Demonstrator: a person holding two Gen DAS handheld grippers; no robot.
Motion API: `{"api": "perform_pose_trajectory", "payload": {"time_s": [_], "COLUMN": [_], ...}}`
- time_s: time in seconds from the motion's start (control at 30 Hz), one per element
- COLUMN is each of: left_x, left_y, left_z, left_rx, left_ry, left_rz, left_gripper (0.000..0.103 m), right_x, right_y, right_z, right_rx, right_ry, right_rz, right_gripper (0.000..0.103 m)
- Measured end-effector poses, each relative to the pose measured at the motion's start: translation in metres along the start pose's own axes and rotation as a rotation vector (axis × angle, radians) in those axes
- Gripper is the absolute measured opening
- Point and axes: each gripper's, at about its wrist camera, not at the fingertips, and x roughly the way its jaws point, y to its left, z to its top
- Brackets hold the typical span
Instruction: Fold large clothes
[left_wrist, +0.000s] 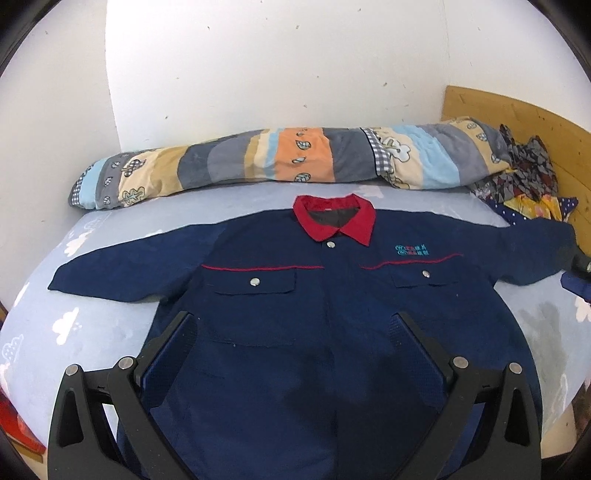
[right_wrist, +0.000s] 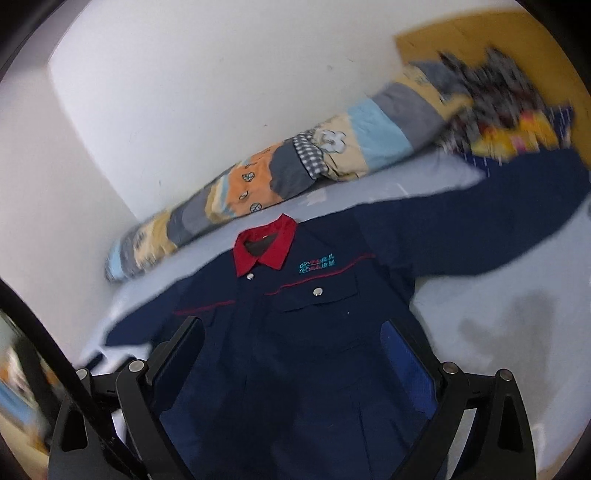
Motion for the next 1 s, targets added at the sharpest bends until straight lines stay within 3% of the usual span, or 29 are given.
{"api": "perform_pose_trajectory", "payload": {"time_s": [0.1, 0.27, 0.5, 0.67, 1.0], "left_x": [-0.005, -0.007, -0.005, -0.005, -0.004], "left_y": [0.004, 0.011, 0.012, 0.01, 0.01], "left_z": [0.0, 0.0, 0.001, 0.0, 0.0], "left_rx": [-0.006, -0.022, -0.016, -0.005, 0.001], "left_ry": [-0.04, -0.048, -0.036, -0.031, -0.025], "left_rz": [0.022, 0.034, 0.035, 0.037, 0.04], "left_gripper": [0.103, 0.103, 0.103, 0.103, 0.103], "right_x": [0.002, -0.005, 0.002, 0.004, 0.001], "right_y": [0.028, 0.082, 0.123, 0.122, 0.096], "right_z": [-0.004, -0.02, -0.034, -0.036, -0.019], "right_rx": [-0.119, -0.426, -0.641, -0.614, -0.434], "right_ry": [0.001, -0.111, -0.124, -0.116, -0.072], "right_rz": [-0.078, -0.332, -0.397, -0.392, -0.319], "right_gripper": [0.099, 0.099, 0.099, 0.099, 0.099]}}
